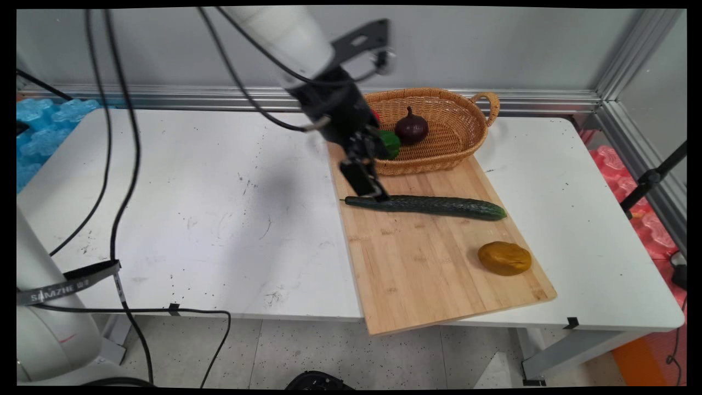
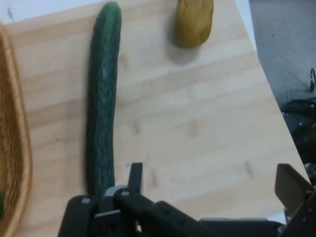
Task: Pick up the potato from the cutting board
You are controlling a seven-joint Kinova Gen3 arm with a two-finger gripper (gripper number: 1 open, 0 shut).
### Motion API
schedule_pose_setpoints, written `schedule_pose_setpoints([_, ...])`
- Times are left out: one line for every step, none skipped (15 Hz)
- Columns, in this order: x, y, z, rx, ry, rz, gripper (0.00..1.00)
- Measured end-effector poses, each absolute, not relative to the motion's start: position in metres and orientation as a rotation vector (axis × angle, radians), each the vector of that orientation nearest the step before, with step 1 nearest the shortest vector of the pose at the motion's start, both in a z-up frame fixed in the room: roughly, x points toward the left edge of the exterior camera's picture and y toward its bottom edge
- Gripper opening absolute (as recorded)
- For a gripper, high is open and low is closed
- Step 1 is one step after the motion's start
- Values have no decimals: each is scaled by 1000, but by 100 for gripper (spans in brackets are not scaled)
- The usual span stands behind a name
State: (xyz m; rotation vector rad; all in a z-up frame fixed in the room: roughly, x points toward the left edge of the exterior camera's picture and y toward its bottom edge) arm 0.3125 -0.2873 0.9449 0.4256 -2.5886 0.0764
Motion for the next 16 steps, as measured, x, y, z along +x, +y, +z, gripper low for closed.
schedule_pose_setpoints([300, -291, 939, 419, -2588, 80, 100])
schedule_pose_setpoints([289, -294, 934, 414, -2588, 83, 100])
schedule_pose_setpoints([281, -296, 930, 412, -2587, 85, 100])
schedule_pose_setpoints([270, -299, 924, 410, -2588, 88, 100])
schedule_pose_setpoints([262, -301, 920, 410, -2588, 90, 100])
schedule_pose_setpoints([251, -304, 914, 410, -2590, 92, 100])
schedule_pose_setpoints([244, -306, 910, 411, -2590, 93, 100])
schedule_pose_setpoints([233, -309, 904, 412, -2591, 93, 100])
schedule_pose_setpoints([220, -312, 897, 412, -2592, 91, 100])
schedule_pose_setpoints([208, -315, 890, 412, -2594, 90, 100])
schedule_pose_setpoints([198, -318, 884, 410, -2598, 88, 100])
schedule_pose_setpoints([185, -322, 876, 409, -2603, 87, 100])
schedule_pose_setpoints([175, -325, 870, 409, -2607, 86, 100])
schedule_pose_setpoints([166, -327, 864, 409, -2612, 83, 100])
schedule_pose_setpoints([156, -330, 857, 408, -2618, 80, 100])
schedule_pose_setpoints([147, -333, 850, 407, -2625, 77, 100])
